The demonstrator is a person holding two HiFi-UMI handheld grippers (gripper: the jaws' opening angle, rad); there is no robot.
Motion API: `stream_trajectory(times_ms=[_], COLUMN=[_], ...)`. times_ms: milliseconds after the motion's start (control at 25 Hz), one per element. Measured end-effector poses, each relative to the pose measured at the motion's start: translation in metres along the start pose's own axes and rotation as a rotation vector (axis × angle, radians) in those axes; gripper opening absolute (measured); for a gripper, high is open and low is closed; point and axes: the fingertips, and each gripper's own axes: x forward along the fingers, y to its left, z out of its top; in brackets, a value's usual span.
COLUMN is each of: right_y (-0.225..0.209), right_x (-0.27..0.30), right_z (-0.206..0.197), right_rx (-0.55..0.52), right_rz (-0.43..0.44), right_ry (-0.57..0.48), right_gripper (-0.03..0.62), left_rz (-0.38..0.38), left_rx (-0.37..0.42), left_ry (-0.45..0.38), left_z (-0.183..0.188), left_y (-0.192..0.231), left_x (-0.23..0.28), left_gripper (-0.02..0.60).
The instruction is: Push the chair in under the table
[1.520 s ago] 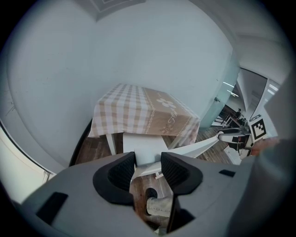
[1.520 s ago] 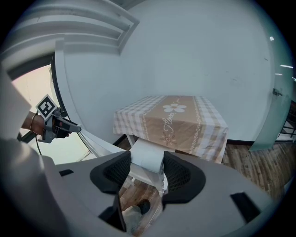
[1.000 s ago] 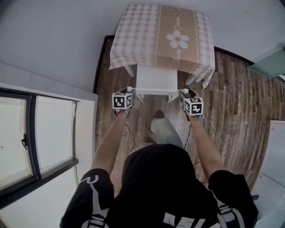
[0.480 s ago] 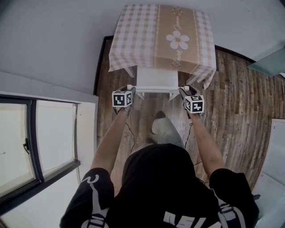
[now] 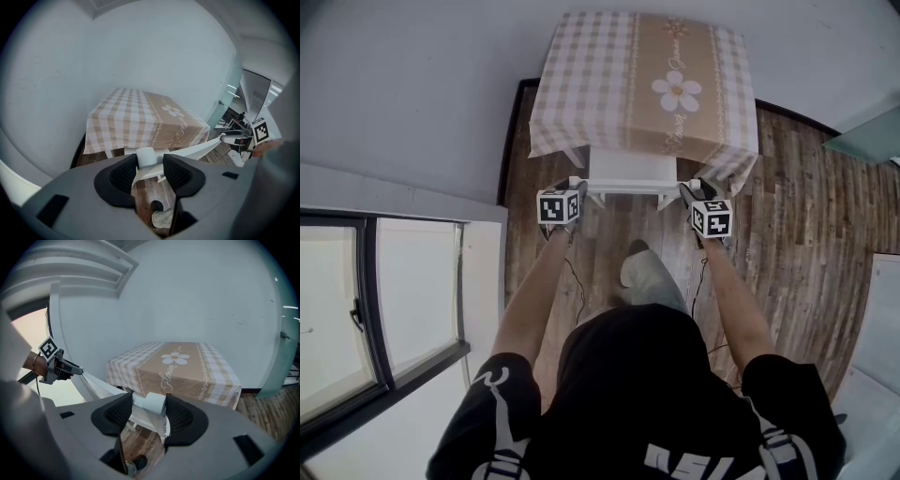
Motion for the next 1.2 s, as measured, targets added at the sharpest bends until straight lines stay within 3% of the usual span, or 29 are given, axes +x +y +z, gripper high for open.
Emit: stream_trajectory(times_ms=[800,1200], right_y=[-0.023,-0.026], right_x=[0.041,0.044], right_z=[0.035,0.037], right_rx=[0.007,0.007], right_rz=[0.002,0.023], right_ry=[0.037,0.031], right_gripper=[0.233,0.236], left_rz=[0.013,0.013], left_rx=[0.007,0.002], left_ry=[-0.004,0.004], left_z=[0.048,0.05], left_y=[0.016,0.016], left_x=[0.034,0.037], left_gripper=[0.186,0.186])
